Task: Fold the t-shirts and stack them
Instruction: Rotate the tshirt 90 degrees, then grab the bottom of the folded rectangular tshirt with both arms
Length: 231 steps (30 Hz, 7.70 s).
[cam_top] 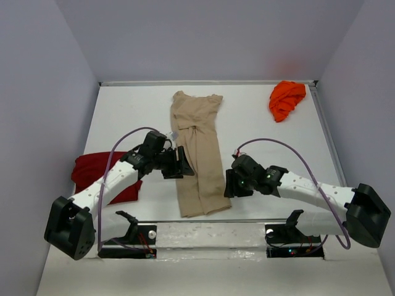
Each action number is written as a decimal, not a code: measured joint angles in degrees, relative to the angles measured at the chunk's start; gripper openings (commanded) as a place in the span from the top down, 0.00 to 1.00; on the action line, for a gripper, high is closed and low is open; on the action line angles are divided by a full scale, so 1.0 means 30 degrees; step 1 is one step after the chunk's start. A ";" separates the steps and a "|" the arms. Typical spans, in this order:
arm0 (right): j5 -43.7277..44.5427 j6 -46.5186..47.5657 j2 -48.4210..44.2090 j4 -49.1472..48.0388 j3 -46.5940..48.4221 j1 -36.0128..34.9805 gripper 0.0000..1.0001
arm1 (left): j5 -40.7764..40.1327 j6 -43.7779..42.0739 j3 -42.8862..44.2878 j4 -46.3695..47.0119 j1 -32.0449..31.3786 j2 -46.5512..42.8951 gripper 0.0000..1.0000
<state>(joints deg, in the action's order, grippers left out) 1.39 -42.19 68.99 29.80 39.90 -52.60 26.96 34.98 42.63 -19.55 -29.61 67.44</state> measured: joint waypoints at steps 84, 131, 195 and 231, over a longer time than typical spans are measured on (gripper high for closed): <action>-0.3315 -0.2084 -0.5974 -0.2091 -0.3031 0.2280 0.48 | -0.1581 0.9369 -0.8510 0.1078 -0.3912 -0.4197 0.43; -0.3985 -0.3563 -0.3592 -0.4087 -0.5144 0.2280 0.51 | -0.1144 0.8109 -0.6288 0.0845 -0.4881 -0.2055 0.20; -0.2900 -0.2368 -0.5377 -0.2506 -0.3570 0.2280 0.49 | -0.4597 1.0127 -0.4459 -0.3577 -0.5508 -0.0459 0.39; -0.3628 -0.3213 -0.3665 -0.3337 -0.5027 0.2135 0.48 | -0.3628 0.9020 -0.4328 -0.0051 -0.5472 0.2047 0.78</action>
<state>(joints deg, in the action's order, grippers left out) -9.50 -51.83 58.00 19.79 24.82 -46.19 16.08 62.04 29.65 -19.70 -46.02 73.58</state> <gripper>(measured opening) 0.515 0.215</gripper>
